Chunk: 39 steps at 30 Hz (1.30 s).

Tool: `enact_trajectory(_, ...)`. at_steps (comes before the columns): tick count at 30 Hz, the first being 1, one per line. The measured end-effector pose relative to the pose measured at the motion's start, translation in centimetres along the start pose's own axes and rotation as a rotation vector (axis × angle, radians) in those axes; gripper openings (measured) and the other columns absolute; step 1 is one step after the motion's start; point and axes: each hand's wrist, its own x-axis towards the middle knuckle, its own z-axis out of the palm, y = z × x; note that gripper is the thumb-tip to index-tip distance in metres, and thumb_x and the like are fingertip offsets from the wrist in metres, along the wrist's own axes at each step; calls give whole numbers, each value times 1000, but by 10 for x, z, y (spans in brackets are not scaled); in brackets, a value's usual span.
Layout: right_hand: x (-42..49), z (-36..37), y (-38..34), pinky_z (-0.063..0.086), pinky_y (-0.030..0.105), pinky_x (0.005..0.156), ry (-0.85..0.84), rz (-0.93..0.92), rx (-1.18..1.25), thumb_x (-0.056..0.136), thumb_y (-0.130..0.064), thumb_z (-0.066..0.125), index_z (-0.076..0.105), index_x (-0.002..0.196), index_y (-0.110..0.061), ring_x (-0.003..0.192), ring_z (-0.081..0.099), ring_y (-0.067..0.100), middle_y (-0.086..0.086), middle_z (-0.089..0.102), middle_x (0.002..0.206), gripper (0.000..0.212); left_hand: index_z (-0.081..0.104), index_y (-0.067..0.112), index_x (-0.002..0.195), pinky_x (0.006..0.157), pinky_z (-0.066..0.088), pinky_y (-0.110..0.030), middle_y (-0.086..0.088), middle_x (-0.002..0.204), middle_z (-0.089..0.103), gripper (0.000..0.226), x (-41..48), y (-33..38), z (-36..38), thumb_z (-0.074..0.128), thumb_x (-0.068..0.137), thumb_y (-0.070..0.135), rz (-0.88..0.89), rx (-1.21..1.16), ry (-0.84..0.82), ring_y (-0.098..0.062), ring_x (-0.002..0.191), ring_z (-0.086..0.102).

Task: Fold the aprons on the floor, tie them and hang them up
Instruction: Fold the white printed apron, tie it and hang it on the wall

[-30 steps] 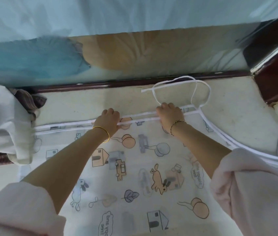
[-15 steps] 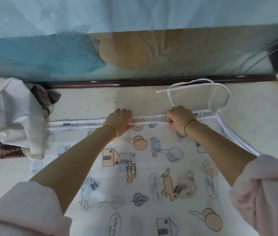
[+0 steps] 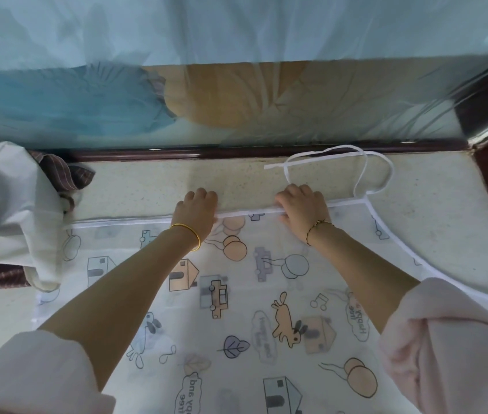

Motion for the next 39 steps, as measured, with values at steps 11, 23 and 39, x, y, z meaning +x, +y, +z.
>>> enact_trajectory(11, 7, -15, -2, 37, 31, 75, -191, 16, 25, 92, -22, 50, 58, 101, -13, 78, 46, 19, 1, 46, 90, 15, 54, 12, 107, 86, 42, -32, -3, 100, 53, 15, 2, -1, -1, 48, 94, 13, 109, 131, -72, -21, 91, 54)
enact_trajectory(23, -126, 14, 7, 50, 38, 74, 293, 368, 250, 72, 1, 64, 58, 105, -6, 96, 56, 30, 12, 57, 108, 34, 37, 9, 129, 90, 41, -34, -14, 127, 40, 46, -11, 56, -22, 55, 87, 11, 45, 424, -22, -28, 111, 44)
enact_trajectory(39, -337, 31, 144, 44, 38, 89, -47, 1015, 479, 92, -17, 48, 39, 135, -12, 121, 42, 27, 9, 39, 138, 43, -2, 25, 148, 104, 30, -43, -13, 152, 5, 104, -88, 350, 36, 67, 75, 52, 680, 339, -294, -33, 135, 19)
